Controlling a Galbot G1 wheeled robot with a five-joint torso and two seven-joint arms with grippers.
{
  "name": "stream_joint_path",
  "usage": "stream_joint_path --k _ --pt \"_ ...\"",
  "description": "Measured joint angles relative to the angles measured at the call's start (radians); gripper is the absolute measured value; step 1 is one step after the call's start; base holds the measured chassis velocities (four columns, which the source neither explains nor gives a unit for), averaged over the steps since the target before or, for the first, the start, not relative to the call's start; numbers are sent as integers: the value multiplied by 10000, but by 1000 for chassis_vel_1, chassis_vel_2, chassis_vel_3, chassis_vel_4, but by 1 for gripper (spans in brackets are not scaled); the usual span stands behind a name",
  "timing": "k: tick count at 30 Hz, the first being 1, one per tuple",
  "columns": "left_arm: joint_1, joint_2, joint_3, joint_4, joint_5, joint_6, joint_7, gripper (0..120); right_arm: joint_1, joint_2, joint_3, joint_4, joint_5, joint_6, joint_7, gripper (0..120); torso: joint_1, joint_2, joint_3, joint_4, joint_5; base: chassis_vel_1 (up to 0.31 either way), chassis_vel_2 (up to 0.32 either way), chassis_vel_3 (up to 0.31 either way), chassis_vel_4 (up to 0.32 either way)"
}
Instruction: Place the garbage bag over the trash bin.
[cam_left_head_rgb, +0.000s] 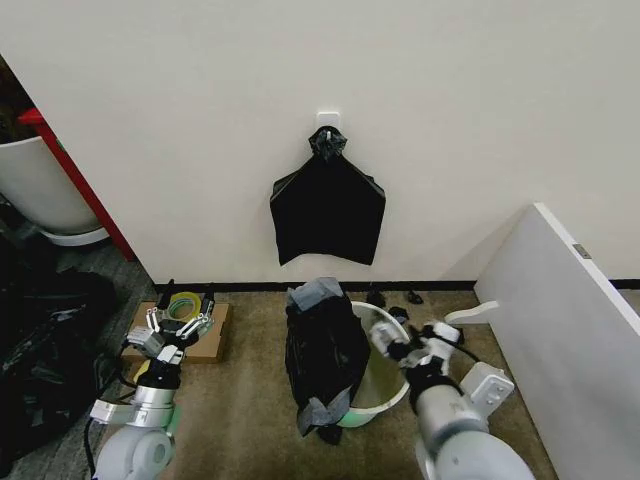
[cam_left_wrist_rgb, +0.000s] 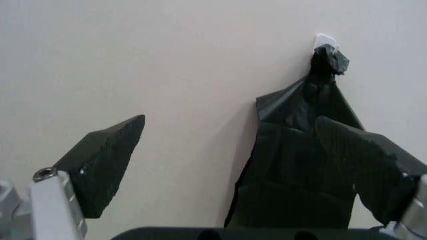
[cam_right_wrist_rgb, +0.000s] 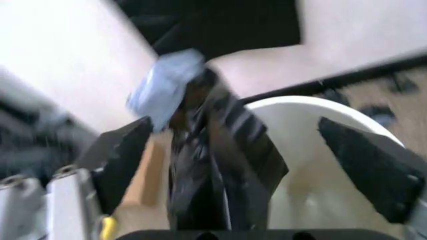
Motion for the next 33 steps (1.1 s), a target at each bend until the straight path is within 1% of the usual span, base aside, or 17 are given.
stream_joint_path --k 1,2,6,9,10,11,13,14,17,19,20,21,24,27,28,32,33 --pt "0 0 0 0 0 0 0 100 0 0 0 0 0 0 0 91 0 0 0 0 0 0 0 0 0" --pt "35 9 -16 2 16 0 -26 100 193 -160 -281 -462 -738 -307 -744 98 0 0 1 2 -1 0 0 0 0" --pt "49 54 -62 60 38 -30 -89 100 441 -121 -657 -832 -813 -469 -1018 98 1 0 1 0 1 0 0 0 0" --pt "41 68 -72 160 77 -57 -182 100 540 -14 -800 -1113 -1025 -436 -1124 87 1 0 1 1 -2 0 0 0 0" --pt "35 67 -65 192 115 -60 -216 100 555 4 -806 -1208 -1089 -413 -1126 85 1 0 1 0 0 0 0 0 0" --pt "28 62 -43 215 153 -64 -243 100 559 15 -803 -1283 -1118 -401 -1117 79 1 0 1 0 -1 0 0 0 0" --pt "26 59 -27 221 171 -64 -252 100 557 21 -801 -1311 -1125 -401 -1106 77 1 0 1 0 -1 0 0 0 0" --pt "17 58 16 234 212 -64 -273 100 552 35 -783 -1358 -1147 -401 -1071 70 1 0 1 -1 -2 0 0 0 0" --pt "30 196 114 231 280 -33 -387 100 528 132 -728 -1490 -1362 -334 -1010 58 1 0 1 -2 -3 0 0 0 0" --pt "126 418 146 104 279 89 -555 100 522 190 -726 -1741 -1718 56 -1105 49 1 0 1 -1 -1 0 0 0 0" --pt "156 492 161 38 269 150 -618 100 515 197 -728 -1870 -1879 251 -1201 46 1 0 1 1 -1 0 0 0 0" --pt "156 492 161 38 269 150 -618 100 515 197 -728 -1870 -1879 251 -1201 46 1 0 1 1 -1 0 0 0 0" --pt "212 807 339 -333 136 562 -921 100 423 202 -728 -2215 -2354 745 -1504 32 1 0 1 -1 0 0 0 0 0" --pt "223 1112 571 -668 -33 1064 -1296 100 353 209 -745 -2193 -2297 746 -1465 20 1 0 1 -1 -1 0 0 0 0" --pt "223 1112 571 -668 -33 1064 -1296 100 353 209 -745 -2193 -2297 746 -1465 20 1 0 1 -1 -1 0 0 0 0" --pt "208 1518 1011 -1025 -298 1850 -1688 100 308 217 -702 -2047 -2013 678 -1282 3 1 0 0 -1 -1 0 0 0 0" --pt "208 1518 1011 -1025 -298 1850 -1688 100 308 217 -702 -2047 -2013 678 -1282 3 1 0 0 -1 -1 0 0 0 0"
